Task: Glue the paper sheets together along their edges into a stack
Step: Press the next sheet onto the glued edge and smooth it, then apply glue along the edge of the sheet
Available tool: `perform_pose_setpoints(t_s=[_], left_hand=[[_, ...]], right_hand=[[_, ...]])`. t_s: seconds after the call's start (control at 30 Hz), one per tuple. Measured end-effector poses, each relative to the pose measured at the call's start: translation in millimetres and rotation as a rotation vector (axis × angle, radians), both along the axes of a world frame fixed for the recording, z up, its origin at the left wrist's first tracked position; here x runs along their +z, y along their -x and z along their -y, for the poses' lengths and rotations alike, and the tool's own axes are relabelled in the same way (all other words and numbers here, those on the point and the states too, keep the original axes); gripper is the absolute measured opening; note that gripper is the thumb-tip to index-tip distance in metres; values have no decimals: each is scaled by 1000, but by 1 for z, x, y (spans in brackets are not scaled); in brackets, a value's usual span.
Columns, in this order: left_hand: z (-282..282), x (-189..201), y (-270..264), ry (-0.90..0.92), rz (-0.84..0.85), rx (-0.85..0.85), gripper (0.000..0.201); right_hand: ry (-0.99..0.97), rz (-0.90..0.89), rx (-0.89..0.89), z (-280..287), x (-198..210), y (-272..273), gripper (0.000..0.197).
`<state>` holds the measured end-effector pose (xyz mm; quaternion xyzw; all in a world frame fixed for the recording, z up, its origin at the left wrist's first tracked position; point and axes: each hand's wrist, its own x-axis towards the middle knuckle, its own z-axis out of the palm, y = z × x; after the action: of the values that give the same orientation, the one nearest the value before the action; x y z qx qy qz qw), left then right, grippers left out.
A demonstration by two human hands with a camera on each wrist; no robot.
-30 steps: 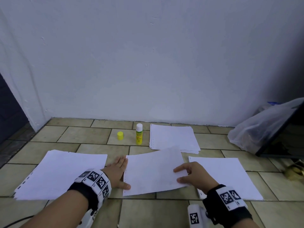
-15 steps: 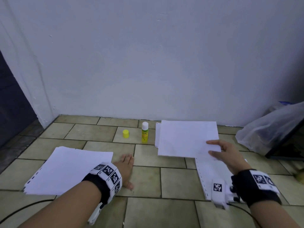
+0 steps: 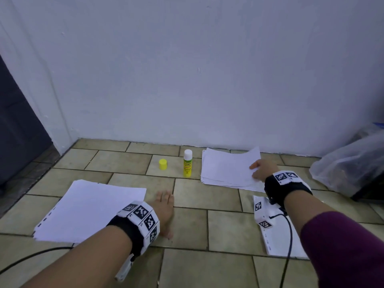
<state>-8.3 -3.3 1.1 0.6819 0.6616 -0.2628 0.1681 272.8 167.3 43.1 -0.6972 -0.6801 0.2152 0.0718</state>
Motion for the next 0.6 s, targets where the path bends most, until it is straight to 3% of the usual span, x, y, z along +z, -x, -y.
perform_pose_setpoints(t_s=[0.23, 0.33, 0.47, 0.6], left_hand=[[0, -4, 2, 5, -5, -8, 116], [0, -3, 1, 3, -12, -6, 116], [1, 0, -1, 16, -11, 6, 114], [0, 1, -1, 22, -18, 4, 114]], right_hand=[[84, 251, 14, -1, -9, 1, 25], [77, 372, 16, 0, -5, 5, 31], [105, 385, 40, 0, 1, 4, 35], [60, 277, 85, 4, 12, -4, 35]])
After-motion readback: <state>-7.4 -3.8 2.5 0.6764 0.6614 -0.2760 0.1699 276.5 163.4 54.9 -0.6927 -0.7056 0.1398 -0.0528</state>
